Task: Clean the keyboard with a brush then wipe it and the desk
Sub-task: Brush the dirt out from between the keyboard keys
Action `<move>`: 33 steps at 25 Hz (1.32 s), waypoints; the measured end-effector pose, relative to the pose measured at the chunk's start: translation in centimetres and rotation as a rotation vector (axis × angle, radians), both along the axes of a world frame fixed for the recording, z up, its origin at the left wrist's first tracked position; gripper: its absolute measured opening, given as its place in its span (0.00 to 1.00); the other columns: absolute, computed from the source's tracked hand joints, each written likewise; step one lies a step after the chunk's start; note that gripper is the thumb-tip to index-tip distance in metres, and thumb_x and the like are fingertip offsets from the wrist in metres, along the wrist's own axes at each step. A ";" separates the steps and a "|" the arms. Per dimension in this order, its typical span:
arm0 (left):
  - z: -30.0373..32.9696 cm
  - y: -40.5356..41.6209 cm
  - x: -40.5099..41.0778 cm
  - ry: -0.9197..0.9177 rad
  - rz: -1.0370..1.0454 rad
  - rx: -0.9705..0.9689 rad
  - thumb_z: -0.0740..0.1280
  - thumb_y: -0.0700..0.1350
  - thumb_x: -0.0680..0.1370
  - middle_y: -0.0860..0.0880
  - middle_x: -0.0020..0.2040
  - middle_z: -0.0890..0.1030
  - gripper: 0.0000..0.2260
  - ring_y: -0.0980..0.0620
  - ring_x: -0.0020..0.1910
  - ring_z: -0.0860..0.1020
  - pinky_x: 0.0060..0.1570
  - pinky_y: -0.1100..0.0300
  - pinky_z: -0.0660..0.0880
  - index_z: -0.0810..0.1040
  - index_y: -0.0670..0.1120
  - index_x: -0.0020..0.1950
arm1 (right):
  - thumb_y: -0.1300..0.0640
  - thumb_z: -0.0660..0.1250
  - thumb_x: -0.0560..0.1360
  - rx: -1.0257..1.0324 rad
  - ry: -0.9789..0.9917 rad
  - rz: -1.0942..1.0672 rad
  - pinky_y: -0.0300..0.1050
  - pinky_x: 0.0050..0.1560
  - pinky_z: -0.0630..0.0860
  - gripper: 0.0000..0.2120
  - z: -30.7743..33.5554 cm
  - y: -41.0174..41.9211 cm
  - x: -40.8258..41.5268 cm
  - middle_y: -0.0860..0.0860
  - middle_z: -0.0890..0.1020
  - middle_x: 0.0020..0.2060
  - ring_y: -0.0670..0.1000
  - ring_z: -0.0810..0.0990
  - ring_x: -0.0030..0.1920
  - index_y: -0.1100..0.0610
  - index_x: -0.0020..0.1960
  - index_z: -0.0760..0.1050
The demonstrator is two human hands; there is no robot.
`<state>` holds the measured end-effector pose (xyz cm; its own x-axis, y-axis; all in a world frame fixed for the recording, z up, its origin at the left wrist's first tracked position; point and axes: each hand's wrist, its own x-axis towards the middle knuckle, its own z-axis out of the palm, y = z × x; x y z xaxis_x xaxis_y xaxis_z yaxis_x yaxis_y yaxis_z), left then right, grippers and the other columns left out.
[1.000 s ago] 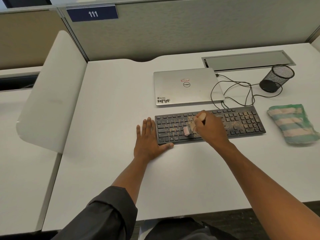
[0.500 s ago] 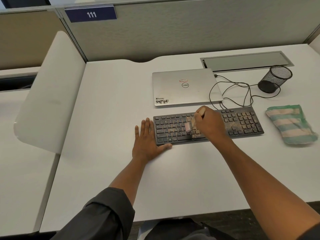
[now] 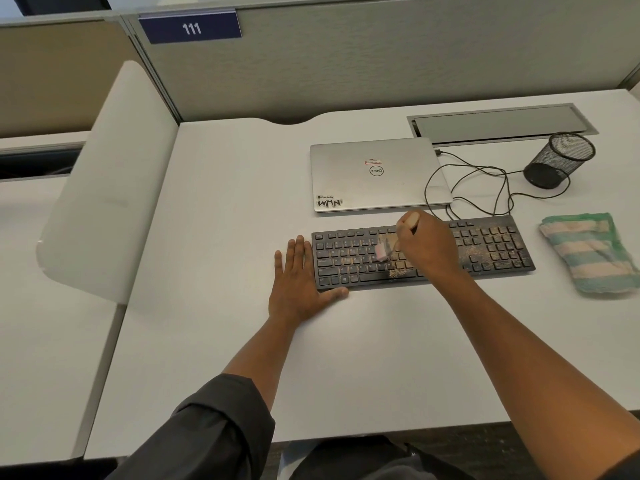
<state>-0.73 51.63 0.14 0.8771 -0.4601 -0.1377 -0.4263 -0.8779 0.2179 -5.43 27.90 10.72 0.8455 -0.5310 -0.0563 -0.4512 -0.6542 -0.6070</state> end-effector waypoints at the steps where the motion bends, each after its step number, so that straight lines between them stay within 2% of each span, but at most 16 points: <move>1: 0.0 0.0 0.0 0.003 -0.001 0.000 0.47 0.84 0.67 0.43 0.83 0.39 0.59 0.47 0.81 0.35 0.79 0.42 0.36 0.39 0.41 0.83 | 0.51 0.60 0.79 -0.043 -0.002 -0.015 0.46 0.40 0.74 0.09 0.1 -0.4 -0.1 0.51 0.82 0.38 0.54 0.80 0.42 0.52 0.47 0.78; 3: 0.0 0.0 0.0 0.004 -0.001 -0.002 0.47 0.84 0.67 0.43 0.83 0.39 0.59 0.47 0.81 0.35 0.79 0.42 0.37 0.39 0.41 0.83 | 0.52 0.60 0.79 -0.060 -0.020 -0.017 0.45 0.39 0.74 0.09 0.3 -1.0 0.0 0.51 0.82 0.38 0.54 0.80 0.42 0.53 0.47 0.78; 7: 0.1 0.0 0.0 0.006 0.001 0.002 0.48 0.83 0.67 0.43 0.83 0.39 0.60 0.48 0.81 0.34 0.79 0.42 0.36 0.39 0.41 0.83 | 0.53 0.63 0.79 0.213 -0.086 0.038 0.51 0.43 0.81 0.07 0.1 -0.4 0.6 0.50 0.84 0.37 0.51 0.83 0.38 0.53 0.48 0.79; 9: 0.1 0.0 0.0 0.012 0.002 0.001 0.49 0.83 0.68 0.43 0.83 0.38 0.59 0.48 0.81 0.34 0.78 0.42 0.36 0.38 0.41 0.82 | 0.52 0.62 0.79 0.164 -0.064 0.055 0.50 0.42 0.81 0.07 -0.2 0.2 0.8 0.50 0.84 0.36 0.52 0.83 0.38 0.52 0.47 0.78; 11: 0.2 -0.1 0.0 0.013 0.002 -0.003 0.49 0.83 0.68 0.43 0.83 0.38 0.59 0.48 0.81 0.34 0.78 0.42 0.36 0.38 0.42 0.82 | 0.53 0.61 0.79 0.018 -0.038 0.024 0.47 0.40 0.78 0.08 -0.1 0.2 0.8 0.51 0.83 0.37 0.53 0.82 0.40 0.54 0.47 0.78; 14: 0.2 0.0 -0.1 0.011 0.000 -0.006 0.49 0.83 0.68 0.43 0.83 0.38 0.59 0.48 0.81 0.34 0.78 0.42 0.36 0.38 0.42 0.83 | 0.55 0.61 0.79 -0.081 -0.052 -0.016 0.48 0.41 0.78 0.09 0.5 -0.6 1.0 0.53 0.82 0.39 0.55 0.80 0.41 0.56 0.47 0.78; 19: 0.2 0.0 0.0 0.008 0.004 -0.007 0.50 0.83 0.68 0.43 0.83 0.39 0.59 0.48 0.81 0.34 0.78 0.42 0.36 0.38 0.42 0.83 | 0.52 0.63 0.78 0.151 -0.089 0.046 0.54 0.42 0.82 0.07 0.1 0.0 1.6 0.51 0.84 0.36 0.53 0.83 0.37 0.53 0.46 0.78; 22: 0.1 -0.1 0.0 0.012 0.003 0.000 0.50 0.83 0.68 0.43 0.83 0.39 0.59 0.48 0.81 0.34 0.78 0.42 0.36 0.39 0.42 0.83 | 0.52 0.62 0.78 0.071 -0.062 0.012 0.50 0.43 0.81 0.08 0.0 -0.1 1.7 0.51 0.83 0.36 0.53 0.82 0.40 0.54 0.46 0.78; 25: 0.1 -0.1 0.0 0.017 0.000 0.004 0.50 0.83 0.68 0.43 0.83 0.38 0.59 0.48 0.81 0.34 0.78 0.41 0.36 0.38 0.42 0.83 | 0.55 0.62 0.79 -0.024 -0.055 -0.038 0.45 0.38 0.74 0.08 0.7 -0.8 1.8 0.52 0.81 0.37 0.54 0.80 0.40 0.55 0.45 0.77; 27: 0.2 -0.1 0.0 0.016 0.000 0.009 0.49 0.83 0.68 0.43 0.83 0.38 0.59 0.48 0.81 0.33 0.78 0.42 0.36 0.38 0.42 0.82 | 0.55 0.62 0.79 0.031 -0.079 -0.019 0.46 0.37 0.77 0.07 1.0 -0.9 2.2 0.50 0.82 0.37 0.53 0.81 0.39 0.54 0.44 0.77; 30: 0.2 -0.1 0.0 0.011 0.002 0.012 0.49 0.83 0.68 0.43 0.83 0.38 0.59 0.47 0.81 0.34 0.78 0.42 0.36 0.38 0.41 0.82 | 0.54 0.63 0.78 0.195 -0.097 0.045 0.53 0.41 0.82 0.06 0.7 -0.1 2.7 0.50 0.84 0.36 0.53 0.83 0.38 0.52 0.45 0.78; 33: 0.2 -0.1 0.0 0.009 0.002 0.016 0.49 0.83 0.68 0.43 0.83 0.38 0.59 0.47 0.81 0.34 0.78 0.42 0.35 0.38 0.41 0.82 | 0.54 0.63 0.78 0.115 -0.082 0.014 0.50 0.41 0.81 0.07 0.5 0.1 2.6 0.50 0.82 0.36 0.53 0.82 0.39 0.54 0.45 0.77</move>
